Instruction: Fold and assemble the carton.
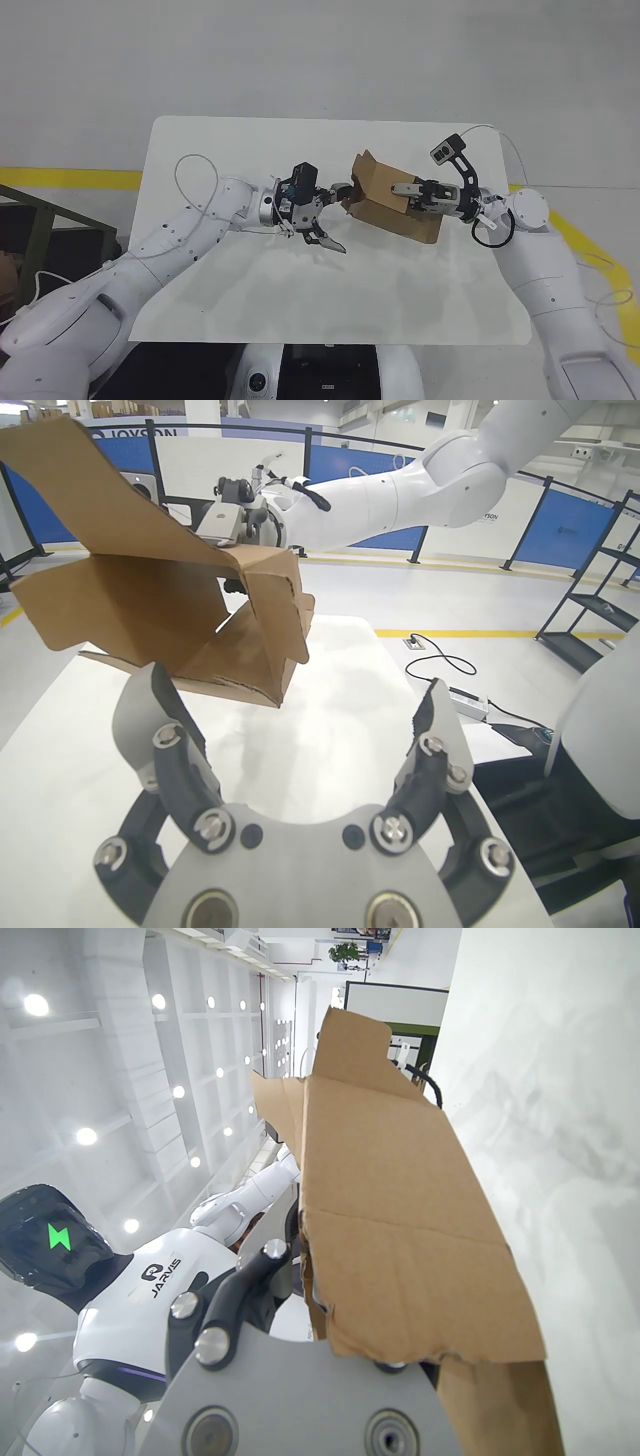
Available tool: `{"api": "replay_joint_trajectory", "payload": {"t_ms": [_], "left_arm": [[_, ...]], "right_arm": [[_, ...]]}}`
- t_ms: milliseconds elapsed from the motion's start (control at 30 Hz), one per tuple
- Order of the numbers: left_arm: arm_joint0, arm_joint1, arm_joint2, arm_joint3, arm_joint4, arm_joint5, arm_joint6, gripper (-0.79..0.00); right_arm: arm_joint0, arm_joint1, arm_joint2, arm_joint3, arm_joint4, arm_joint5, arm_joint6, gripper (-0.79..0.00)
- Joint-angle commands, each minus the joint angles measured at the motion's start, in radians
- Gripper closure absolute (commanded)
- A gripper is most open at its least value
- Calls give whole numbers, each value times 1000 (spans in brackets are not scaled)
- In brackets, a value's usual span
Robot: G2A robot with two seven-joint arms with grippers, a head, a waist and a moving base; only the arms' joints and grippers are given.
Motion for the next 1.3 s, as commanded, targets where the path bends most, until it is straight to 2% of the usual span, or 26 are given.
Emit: {"api": "replay_joint_trajectory", "payload": {"t_ms": [0,667,1267], "left_arm": [[-2,-2,8,-1,-4,0,3,-785],[-81,-39,121,47,-52,0,52,-785],[-106,-67,138,110,-58,0,91,-785]], "right_arm": [[0,0,0,1,1,-1,1,0],[12,-7,-25,5,14,6,29,0],[19,-11,-36,13,24,12,45,0]]}}
